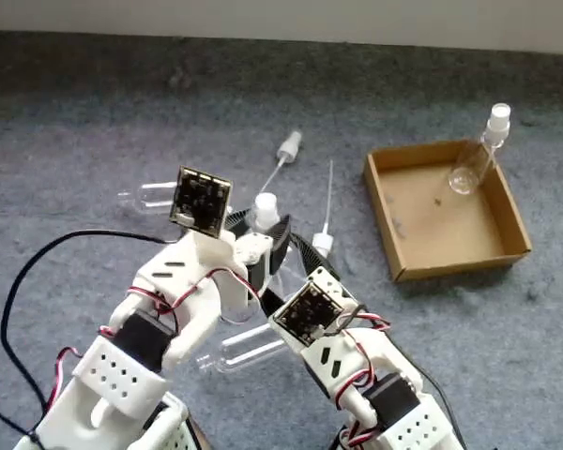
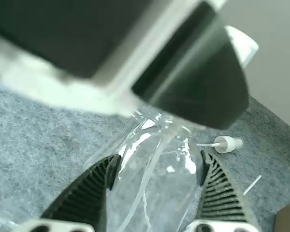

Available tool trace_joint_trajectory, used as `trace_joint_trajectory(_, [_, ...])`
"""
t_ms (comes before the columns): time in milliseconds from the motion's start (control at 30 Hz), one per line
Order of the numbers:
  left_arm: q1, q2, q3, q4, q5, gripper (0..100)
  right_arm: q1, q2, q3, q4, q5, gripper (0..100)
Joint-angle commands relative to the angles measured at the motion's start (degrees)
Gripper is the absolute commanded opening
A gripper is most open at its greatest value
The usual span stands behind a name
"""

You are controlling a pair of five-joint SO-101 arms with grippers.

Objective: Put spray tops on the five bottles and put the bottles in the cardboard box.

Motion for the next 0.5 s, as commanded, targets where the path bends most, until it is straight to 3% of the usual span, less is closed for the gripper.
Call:
trace_joint_trajectory(0, [2.1,-5.6,2.0,-2.6,-1.4,0,-0.5,-0.7,4.2,-1.1,0.4,12.1])
trace_joint_trajectory(467, [2.0,-19.5,16.0,-2.8,-1.7,1,-0.4,-0.7,4.0,-0.9,0.4,12.0])
